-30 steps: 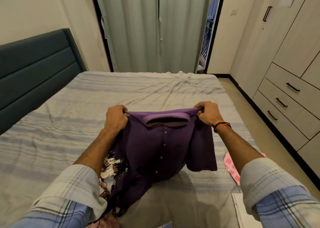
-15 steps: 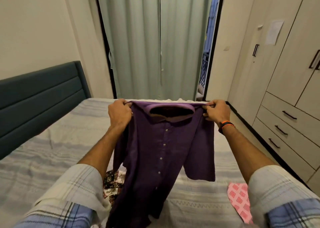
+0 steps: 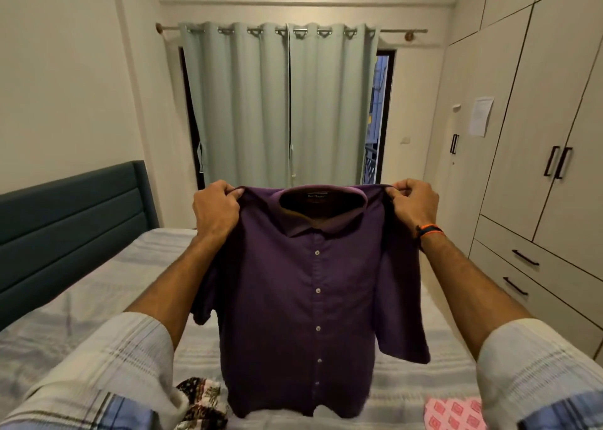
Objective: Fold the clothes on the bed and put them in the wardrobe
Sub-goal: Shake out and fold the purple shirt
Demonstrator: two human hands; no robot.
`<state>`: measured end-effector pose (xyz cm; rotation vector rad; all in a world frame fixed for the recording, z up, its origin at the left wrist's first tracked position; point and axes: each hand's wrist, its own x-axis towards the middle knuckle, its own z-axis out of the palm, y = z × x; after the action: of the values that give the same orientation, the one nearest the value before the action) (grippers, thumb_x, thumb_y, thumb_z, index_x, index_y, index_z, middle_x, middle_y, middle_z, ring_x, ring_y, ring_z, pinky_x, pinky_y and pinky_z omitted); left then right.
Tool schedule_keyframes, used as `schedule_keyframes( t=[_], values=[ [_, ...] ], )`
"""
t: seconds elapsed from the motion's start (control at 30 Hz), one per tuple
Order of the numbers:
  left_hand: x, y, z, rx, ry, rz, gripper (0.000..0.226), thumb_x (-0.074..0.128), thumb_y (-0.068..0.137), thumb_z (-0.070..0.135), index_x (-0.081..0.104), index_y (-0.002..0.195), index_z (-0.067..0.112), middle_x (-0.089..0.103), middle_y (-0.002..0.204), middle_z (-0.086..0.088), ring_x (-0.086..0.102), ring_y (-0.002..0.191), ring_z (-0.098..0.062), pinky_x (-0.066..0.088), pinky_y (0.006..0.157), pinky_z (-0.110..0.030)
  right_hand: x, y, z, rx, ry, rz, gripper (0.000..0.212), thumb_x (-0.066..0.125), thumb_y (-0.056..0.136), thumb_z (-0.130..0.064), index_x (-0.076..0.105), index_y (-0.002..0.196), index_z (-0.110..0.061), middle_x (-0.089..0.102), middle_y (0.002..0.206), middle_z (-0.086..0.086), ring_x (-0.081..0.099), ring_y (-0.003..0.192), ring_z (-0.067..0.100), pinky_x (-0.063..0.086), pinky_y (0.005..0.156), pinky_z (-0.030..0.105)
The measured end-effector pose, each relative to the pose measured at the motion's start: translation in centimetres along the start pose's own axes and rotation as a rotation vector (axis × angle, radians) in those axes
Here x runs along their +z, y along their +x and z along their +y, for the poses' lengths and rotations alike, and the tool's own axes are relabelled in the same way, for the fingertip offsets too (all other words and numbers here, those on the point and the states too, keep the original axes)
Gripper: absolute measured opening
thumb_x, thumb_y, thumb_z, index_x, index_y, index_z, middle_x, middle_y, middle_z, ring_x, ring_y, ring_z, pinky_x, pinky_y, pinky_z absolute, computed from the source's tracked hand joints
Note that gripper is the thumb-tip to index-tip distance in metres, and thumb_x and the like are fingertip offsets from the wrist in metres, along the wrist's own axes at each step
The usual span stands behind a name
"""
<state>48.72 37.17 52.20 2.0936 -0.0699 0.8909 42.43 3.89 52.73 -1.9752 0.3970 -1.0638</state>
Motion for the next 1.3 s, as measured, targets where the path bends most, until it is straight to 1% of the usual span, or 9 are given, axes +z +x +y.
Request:
schedule_keyframes(
  t=[0.1, 0.3, 0.47, 0.57, 0.73, 0.9, 0.97, 1.07, 1.3],
  values=[
    [-0.3, 0.7, 0.8, 0.021, -0.003, 0.018, 0.024, 0.064, 0.093, 0.029, 0.074, 0.097, 0.008, 0.074, 0.095, -0.01, 0.065, 0.092, -0.027, 0.046, 0.084, -0.031, -0.4, 0.8, -0.7, -0.042, 0.009, 0.017, 0.013, 0.073, 0.087, -0.022, 0.075, 0.092, -0.01, 0.068, 0.08, 0.001, 0.061, 0.077, 0.014, 0.049, 0.084, 0.027],
    [-0.5, 1.7, 2.2, 0.034, -0.051, 0.06, 0.024, 0.064, 0.094, 0.026, 0.073, 0.1, 0.005, 0.073, 0.095, -0.008, 0.063, 0.087, -0.018, 0.043, 0.082, -0.025, -0.8, 1.8, -2.2, -0.104, 0.031, 0.049, 0.012, 0.071, 0.089, -0.02, 0.074, 0.092, -0.01, 0.066, 0.079, -0.001, 0.06, 0.077, 0.014, 0.044, 0.077, 0.021],
    [0.0, 1.8, 2.0, 0.039, -0.064, 0.062, 0.024, 0.064, 0.094, 0.027, 0.074, 0.101, 0.006, 0.073, 0.096, -0.008, 0.058, 0.08, -0.013, 0.046, 0.082, -0.026, -0.9, 2.0, -1.8, -0.099, 0.036, 0.044, 0.01, 0.071, 0.089, -0.021, 0.075, 0.092, -0.012, 0.067, 0.08, -0.003, 0.063, 0.08, 0.015, 0.053, 0.084, 0.03],
    [0.6, 1.1, 1.2, 0.028, -0.061, 0.029, 0.023, 0.065, 0.092, 0.028, 0.074, 0.097, 0.007, 0.073, 0.093, -0.007, 0.063, 0.082, -0.018, 0.049, 0.083, -0.029, -0.7, 1.4, -0.6, -0.067, 0.028, 0.023, 0.007, 0.072, 0.087, -0.022, 0.075, 0.088, -0.015, 0.067, 0.078, -0.004, 0.066, 0.081, 0.018, 0.055, 0.088, 0.036],
    [1.7, -1.5, -1.0, -0.052, -0.016, -0.07, 0.022, 0.066, 0.092, 0.026, 0.074, 0.093, 0.006, 0.072, 0.09, -0.009, 0.063, 0.085, -0.024, 0.045, 0.081, -0.029, 0.0, -1.0, 3.0, 0.017, 0.0, -0.04, 0.006, 0.073, 0.086, -0.021, 0.074, 0.086, -0.015, 0.068, 0.076, -0.002, 0.067, 0.08, 0.02, 0.056, 0.087, 0.037],
    [3.9, -5.1, -4.6, -0.161, 0.036, -0.22, 0.02, 0.068, 0.09, 0.027, 0.074, 0.088, 0.008, 0.073, 0.092, -0.013, 0.065, 0.092, -0.031, 0.048, 0.084, -0.033, 0.8, -4.3, 7.4, 0.109, -0.076, -0.119, 0.008, 0.074, 0.086, -0.021, 0.075, 0.086, -0.013, 0.068, 0.077, 0.0, 0.063, 0.078, 0.017, 0.049, 0.08, 0.026],
    [5.0, -6.8, -6.6, -0.217, 0.072, -0.297, 0.021, 0.067, 0.091, 0.028, 0.073, 0.085, 0.008, 0.072, 0.09, -0.014, 0.064, 0.09, -0.031, 0.047, 0.081, -0.032, 1.3, -5.8, 9.5, 0.165, -0.117, -0.172, 0.008, 0.074, 0.085, -0.02, 0.073, 0.08, -0.014, 0.067, 0.074, 0.001, 0.061, 0.075, 0.016, 0.046, 0.076, 0.024],
    [6.7, -9.8, -10.0, -0.293, 0.118, -0.405, 0.023, 0.068, 0.09, 0.03, 0.071, 0.08, 0.009, 0.072, 0.087, -0.014, 0.065, 0.086, -0.032, 0.049, 0.081, -0.034, 2.3, -8.4, 13.5, 0.266, -0.159, -0.258, 0.014, 0.076, 0.083, -0.019, 0.07, 0.07, -0.018, 0.067, 0.069, 0.001, 0.063, 0.074, 0.018, 0.051, 0.075, 0.028],
    [9.2, -16.7, -15.8, -0.41, 0.209, -0.601, 0.026, 0.066, 0.092, 0.026, 0.072, 0.077, 0.006, 0.065, 0.075, -0.008, 0.06, 0.077, -0.026, 0.044, 0.072, -0.028, 3.1, -15.1, 20.7, 0.431, -0.272, -0.452, 0.009, 0.073, 0.085, -0.016, 0.073, 0.079, -0.009, 0.066, 0.073, 0.006, 0.06, 0.076, 0.019, 0.039, 0.071, 0.02]
  ],
)
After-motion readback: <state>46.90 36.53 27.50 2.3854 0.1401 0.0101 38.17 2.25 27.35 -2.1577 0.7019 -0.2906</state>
